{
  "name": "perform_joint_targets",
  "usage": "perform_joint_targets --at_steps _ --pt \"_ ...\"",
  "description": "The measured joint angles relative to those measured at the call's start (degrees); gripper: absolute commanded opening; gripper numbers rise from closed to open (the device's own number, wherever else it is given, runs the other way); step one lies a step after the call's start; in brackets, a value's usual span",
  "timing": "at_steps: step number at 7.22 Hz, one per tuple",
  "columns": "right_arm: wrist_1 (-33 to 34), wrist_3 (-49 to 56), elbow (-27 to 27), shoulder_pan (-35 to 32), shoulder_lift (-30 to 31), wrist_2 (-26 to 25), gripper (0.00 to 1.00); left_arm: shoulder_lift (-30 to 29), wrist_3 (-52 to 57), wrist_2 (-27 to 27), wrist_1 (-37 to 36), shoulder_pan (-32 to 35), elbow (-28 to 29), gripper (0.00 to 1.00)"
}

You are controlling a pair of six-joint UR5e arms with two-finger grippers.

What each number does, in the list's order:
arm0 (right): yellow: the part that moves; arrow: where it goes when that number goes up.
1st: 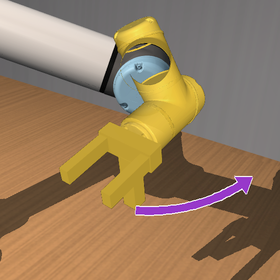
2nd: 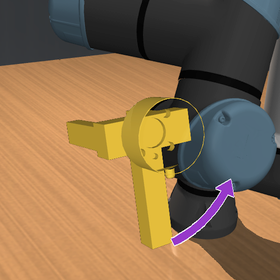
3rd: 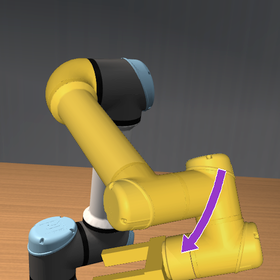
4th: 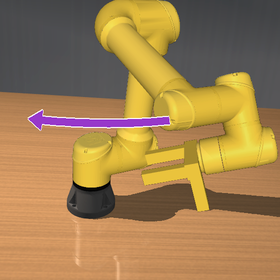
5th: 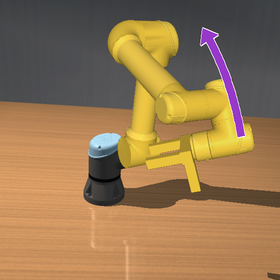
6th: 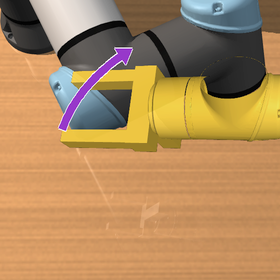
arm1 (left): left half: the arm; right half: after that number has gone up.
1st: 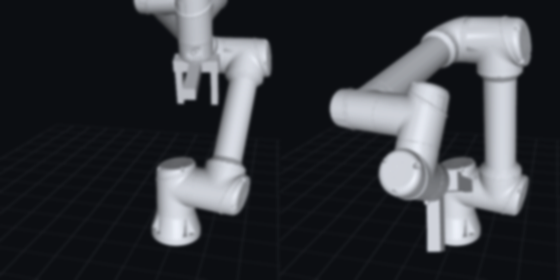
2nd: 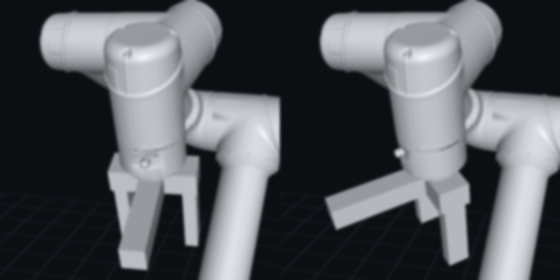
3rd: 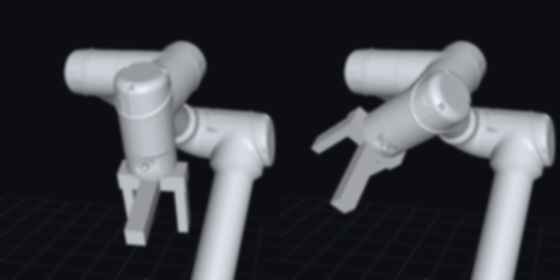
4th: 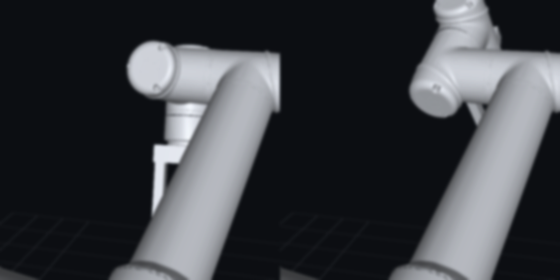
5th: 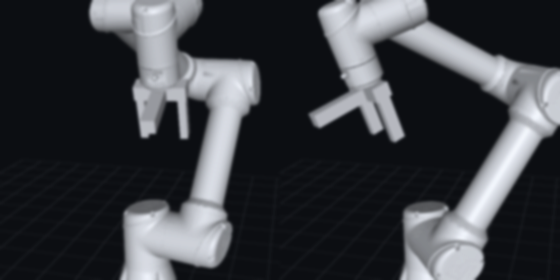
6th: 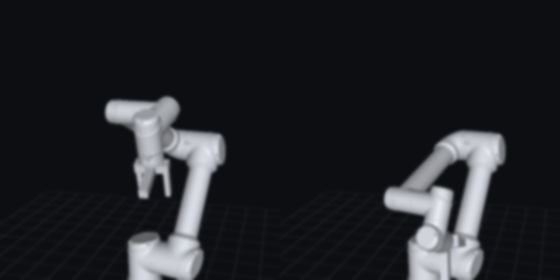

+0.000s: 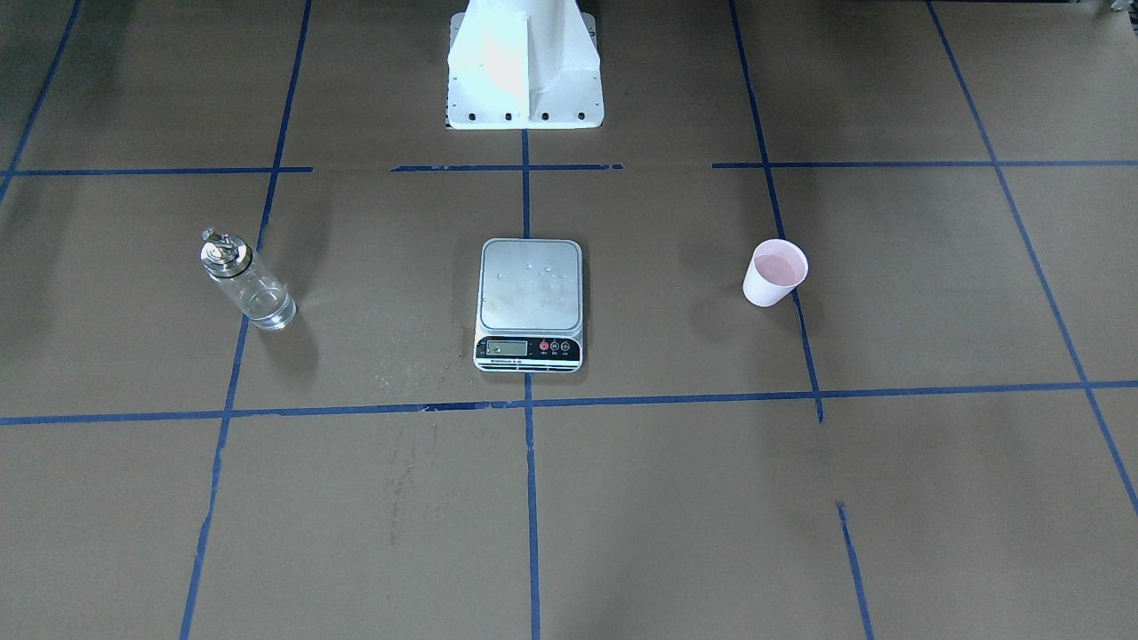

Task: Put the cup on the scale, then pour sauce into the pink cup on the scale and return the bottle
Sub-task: 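Move the left gripper toward the pink paper cup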

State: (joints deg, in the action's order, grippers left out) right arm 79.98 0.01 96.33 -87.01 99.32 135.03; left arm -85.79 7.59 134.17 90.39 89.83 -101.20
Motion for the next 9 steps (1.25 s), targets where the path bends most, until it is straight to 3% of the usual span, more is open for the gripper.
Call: perform_joint_targets --at_steps 4,6,9 --pt "0.00 -0.04 0.00 0.00 0.00 0.05 1.00 -0.40 0.10 0.97 0.63 -0.34 -0.56 1.00" --pt "0.00 -0.02 0.02 0.04 0.00 0.39 1.00 -0.27 -1.35 8.27 3.61 -3.41 -0.77 1.00" --pt "0.00 0.07 0.07 0.01 -0.02 1.77 1.00 -0.65 -19.57 9.71 13.33 -13.42 -4.32 1.00"
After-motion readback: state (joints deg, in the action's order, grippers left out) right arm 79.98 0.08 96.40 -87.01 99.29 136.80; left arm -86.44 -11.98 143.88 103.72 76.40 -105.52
